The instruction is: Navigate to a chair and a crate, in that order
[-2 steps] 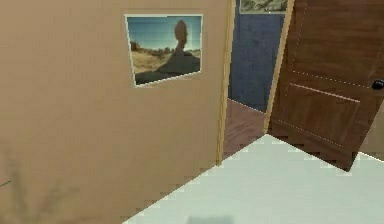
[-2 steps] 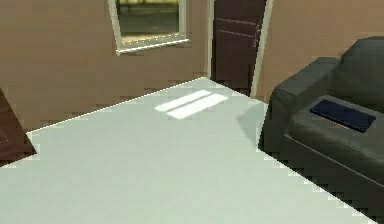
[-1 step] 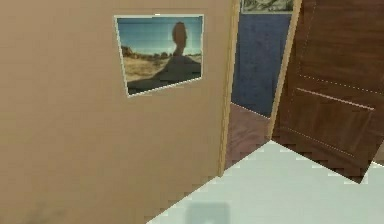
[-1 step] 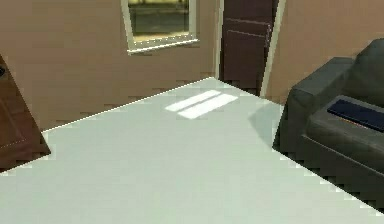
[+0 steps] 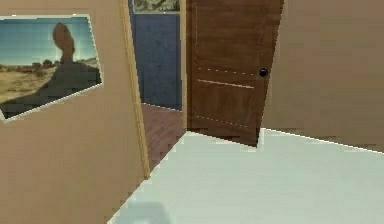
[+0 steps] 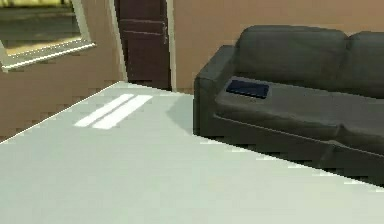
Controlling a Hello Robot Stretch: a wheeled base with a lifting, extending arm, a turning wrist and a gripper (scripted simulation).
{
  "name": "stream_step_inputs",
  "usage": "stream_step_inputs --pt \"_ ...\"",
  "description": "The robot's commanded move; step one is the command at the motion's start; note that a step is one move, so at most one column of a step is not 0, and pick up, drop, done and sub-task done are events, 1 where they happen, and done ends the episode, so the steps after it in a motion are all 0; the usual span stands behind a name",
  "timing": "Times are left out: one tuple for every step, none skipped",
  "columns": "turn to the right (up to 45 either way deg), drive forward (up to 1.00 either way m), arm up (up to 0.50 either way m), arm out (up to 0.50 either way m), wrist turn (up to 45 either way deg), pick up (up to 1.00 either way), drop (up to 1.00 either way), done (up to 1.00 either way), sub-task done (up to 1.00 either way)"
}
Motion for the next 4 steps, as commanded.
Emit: stream_step_inputs --pt "0.0 1.00 0.00 0.00 0.0 0.00 0.00 0.00 0.00" --pt "0.0 0.50 0.00 0.00 0.0 0.00 0.00 0.00 0.00" --pt "-42.0 0.00 0.00 0.00 0.0 0.00 0.00 0.00 0.00" --pt "0.0 0.60 0.00 0.00 0.0 0.00 0.00 0.00 0.00"
